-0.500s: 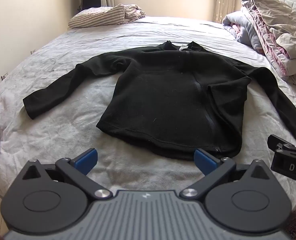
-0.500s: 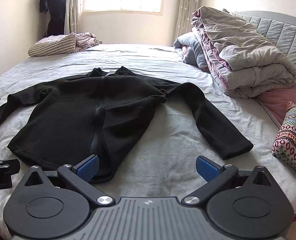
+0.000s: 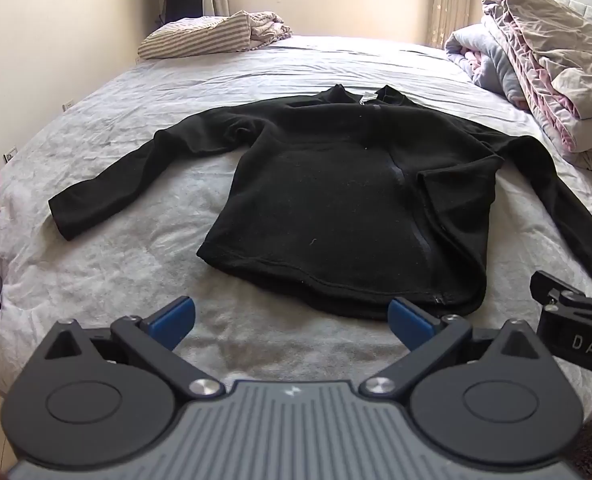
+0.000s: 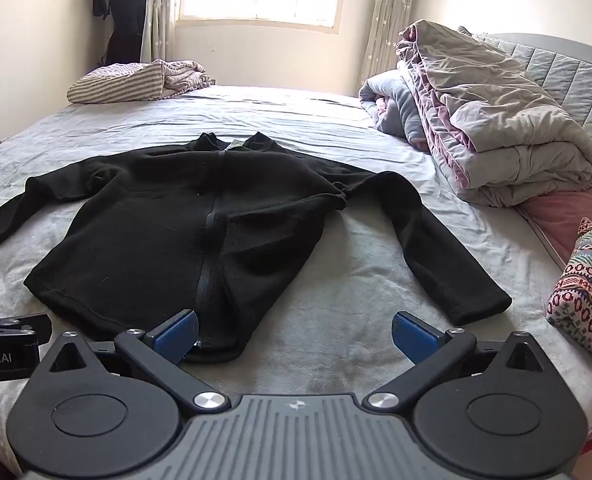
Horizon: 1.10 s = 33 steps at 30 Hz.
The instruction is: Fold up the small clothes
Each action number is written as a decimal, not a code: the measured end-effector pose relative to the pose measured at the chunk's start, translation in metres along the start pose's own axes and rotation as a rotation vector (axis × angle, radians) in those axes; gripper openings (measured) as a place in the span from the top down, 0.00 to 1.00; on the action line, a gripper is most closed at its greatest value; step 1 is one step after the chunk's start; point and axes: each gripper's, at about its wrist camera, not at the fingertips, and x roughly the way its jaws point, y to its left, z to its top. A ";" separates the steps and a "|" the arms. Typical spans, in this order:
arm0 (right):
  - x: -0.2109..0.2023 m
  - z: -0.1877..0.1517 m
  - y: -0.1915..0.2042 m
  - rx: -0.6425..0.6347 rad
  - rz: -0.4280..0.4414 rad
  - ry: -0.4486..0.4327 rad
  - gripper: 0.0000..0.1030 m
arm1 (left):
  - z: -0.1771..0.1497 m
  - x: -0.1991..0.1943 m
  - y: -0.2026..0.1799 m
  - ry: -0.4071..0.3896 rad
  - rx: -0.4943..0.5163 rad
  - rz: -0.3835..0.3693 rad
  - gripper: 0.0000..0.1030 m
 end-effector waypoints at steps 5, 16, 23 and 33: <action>-0.001 0.002 0.002 -0.004 0.001 0.001 0.00 | 0.000 0.000 -0.001 0.001 0.004 -0.005 0.01; -0.001 0.000 0.003 -0.008 0.004 0.004 0.00 | -0.002 0.000 -0.001 -0.002 0.004 -0.011 0.01; -0.002 0.000 0.004 -0.008 0.010 0.003 0.00 | -0.002 -0.001 -0.003 -0.007 0.008 -0.014 0.01; -0.002 0.000 0.007 -0.013 0.012 0.006 0.00 | -0.004 0.000 0.001 -0.005 -0.003 -0.012 0.01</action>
